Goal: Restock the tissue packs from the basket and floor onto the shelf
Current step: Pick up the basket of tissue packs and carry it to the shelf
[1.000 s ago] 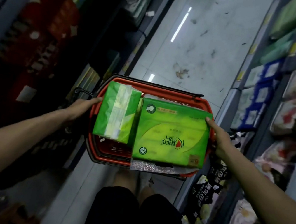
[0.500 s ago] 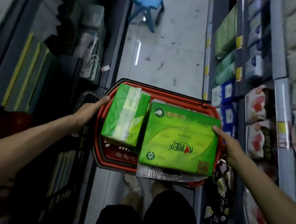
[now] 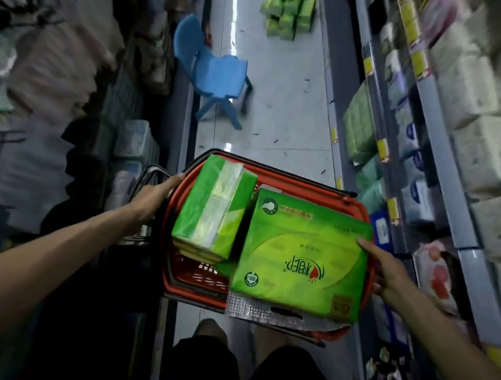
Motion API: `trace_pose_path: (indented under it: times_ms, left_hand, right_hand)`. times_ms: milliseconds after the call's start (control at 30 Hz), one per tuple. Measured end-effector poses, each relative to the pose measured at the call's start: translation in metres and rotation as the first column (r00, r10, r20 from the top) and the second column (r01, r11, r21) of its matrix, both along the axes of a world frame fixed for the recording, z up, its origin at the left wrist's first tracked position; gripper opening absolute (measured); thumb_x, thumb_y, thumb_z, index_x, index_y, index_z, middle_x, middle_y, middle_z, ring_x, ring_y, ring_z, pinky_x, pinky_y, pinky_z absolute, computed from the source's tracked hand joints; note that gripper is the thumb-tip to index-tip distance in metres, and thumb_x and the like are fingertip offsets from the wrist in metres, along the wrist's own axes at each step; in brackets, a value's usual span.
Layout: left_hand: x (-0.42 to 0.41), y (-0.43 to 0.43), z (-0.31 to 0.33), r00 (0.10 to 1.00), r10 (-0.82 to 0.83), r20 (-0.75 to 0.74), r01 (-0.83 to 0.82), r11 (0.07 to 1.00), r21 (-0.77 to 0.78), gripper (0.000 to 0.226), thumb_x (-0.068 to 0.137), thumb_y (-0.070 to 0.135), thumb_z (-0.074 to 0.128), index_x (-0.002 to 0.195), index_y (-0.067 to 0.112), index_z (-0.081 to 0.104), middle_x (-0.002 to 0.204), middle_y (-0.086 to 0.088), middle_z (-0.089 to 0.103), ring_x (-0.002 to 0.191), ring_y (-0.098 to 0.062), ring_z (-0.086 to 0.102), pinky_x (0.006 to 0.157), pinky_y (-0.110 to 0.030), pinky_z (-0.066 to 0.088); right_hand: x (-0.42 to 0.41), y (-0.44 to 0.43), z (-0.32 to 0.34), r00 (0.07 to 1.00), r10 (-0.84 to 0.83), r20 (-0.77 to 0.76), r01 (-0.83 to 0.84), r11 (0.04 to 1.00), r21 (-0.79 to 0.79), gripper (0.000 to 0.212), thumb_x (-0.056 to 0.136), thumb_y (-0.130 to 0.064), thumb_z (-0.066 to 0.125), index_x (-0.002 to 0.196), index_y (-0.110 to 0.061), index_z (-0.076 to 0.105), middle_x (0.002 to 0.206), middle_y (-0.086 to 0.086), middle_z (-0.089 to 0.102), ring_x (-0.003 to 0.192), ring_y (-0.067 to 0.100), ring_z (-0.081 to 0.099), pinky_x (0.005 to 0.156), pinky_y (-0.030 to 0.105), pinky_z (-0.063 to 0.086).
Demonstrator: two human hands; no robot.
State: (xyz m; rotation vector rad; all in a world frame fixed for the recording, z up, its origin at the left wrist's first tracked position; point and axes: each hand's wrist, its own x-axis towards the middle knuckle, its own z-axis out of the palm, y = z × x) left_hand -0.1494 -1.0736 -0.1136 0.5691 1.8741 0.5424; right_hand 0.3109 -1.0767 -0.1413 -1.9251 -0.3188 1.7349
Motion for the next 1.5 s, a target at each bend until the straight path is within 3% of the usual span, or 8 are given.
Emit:
trace_pose_path:
  times_ms: [233,367,533,767,900,1033,1267,1500]
  left_hand:
    - [-0.025,0.164,0.004,0.997,-0.071,-0.021,0.072,0.997,0.007,0.057,0.091,0.068,0.062,0.084,0.013,0.074,0.056,0.004,0.071,0.082,-0.029,0.067,0.083,-0.04,0.05]
    - [-0.038,0.231,-0.006,0.996,-0.091,-0.001,0.091,0.995,0.028,0.049,0.095,0.061,0.062,0.086,0.014,0.072,0.081,-0.01,0.073,0.083,-0.03,0.065,0.073,-0.034,0.048]
    - [-0.071,0.369,-0.027,0.985,-0.174,0.007,0.173,0.985,0.017,0.065,0.087,0.07,0.067,0.097,0.006,0.078,0.093,-0.014,0.079,0.086,-0.033,0.073,0.079,-0.037,0.056]
    - [-0.085,0.533,-0.038,0.946,-0.322,-0.035,0.322,0.947,0.001,0.081,0.076,0.085,0.064,0.102,0.009,0.076,0.111,-0.015,0.075,0.093,-0.028,0.071,0.086,-0.037,0.053]
    - [-0.078,0.619,-0.044,0.902,-0.426,-0.063,0.427,0.904,-0.008,0.076,0.077,0.087,0.059,0.096,0.015,0.075,0.104,-0.009,0.074,0.094,-0.028,0.071,0.085,-0.037,0.054]
    - [-0.063,0.707,-0.061,0.865,-0.493,-0.091,0.494,0.87,-0.013,0.063,0.091,0.075,0.056,0.103,0.015,0.071,0.104,-0.007,0.072,0.094,-0.026,0.069,0.089,-0.04,0.055]
    - [-0.033,0.853,-0.115,0.836,-0.534,-0.124,0.537,0.844,-0.012,0.062,0.087,0.075,0.061,0.098,0.015,0.07,0.107,-0.009,0.074,0.092,-0.023,0.07,0.083,-0.039,0.055]
    - [-0.012,0.988,-0.199,0.793,-0.599,-0.114,0.6,0.799,-0.024,0.064,0.088,0.073,0.065,0.116,0.015,0.074,0.108,-0.004,0.077,0.094,-0.02,0.073,0.085,-0.034,0.056]
  right_hand:
    - [-0.019,0.137,0.0,0.999,0.028,0.018,-0.028,1.0,0.012,0.028,0.091,-0.029,0.076,0.105,-0.004,0.071,0.068,0.006,0.077,0.064,0.026,0.07,0.056,0.03,0.055]
    - [-0.017,0.188,-0.033,0.999,0.048,0.015,-0.048,0.999,-0.02,0.078,0.054,-0.051,0.098,0.117,-0.011,0.076,0.109,0.01,0.079,0.106,0.035,0.073,0.102,0.053,0.054]
    - [-0.007,0.276,-0.095,0.999,-0.032,-0.038,0.03,0.998,-0.053,0.091,0.05,-0.059,0.097,0.127,-0.018,0.073,0.121,0.009,0.076,0.12,0.037,0.066,0.114,0.059,0.042]
    - [-0.107,0.397,0.003,0.974,-0.228,-0.013,0.227,0.973,-0.044,0.014,0.1,-0.024,0.063,0.098,-0.01,0.066,0.095,0.012,0.067,0.086,0.029,0.062,0.077,0.042,0.05]
    - [-0.109,0.46,-0.02,0.948,-0.314,-0.048,0.312,0.949,-0.046,0.017,0.099,-0.024,0.066,0.099,-0.007,0.066,0.091,0.011,0.069,0.084,0.029,0.063,0.069,0.041,0.049]
    - [-0.093,0.516,-0.073,0.955,-0.292,-0.051,0.286,0.953,-0.095,0.085,0.051,-0.048,0.097,0.124,-0.012,0.072,0.117,0.01,0.077,0.111,0.033,0.071,0.104,0.052,0.053]
    - [-0.092,0.615,-0.135,0.894,-0.448,-0.02,0.437,0.881,-0.182,0.052,0.072,-0.037,0.091,0.117,-0.016,0.075,0.109,0.006,0.078,0.103,0.028,0.073,0.085,0.045,0.059]
    - [-0.122,0.684,-0.209,0.84,-0.541,0.05,0.538,0.814,-0.219,0.054,0.082,-0.041,0.081,0.13,-0.02,0.065,0.125,0.008,0.07,0.112,0.029,0.065,0.098,0.048,0.052]
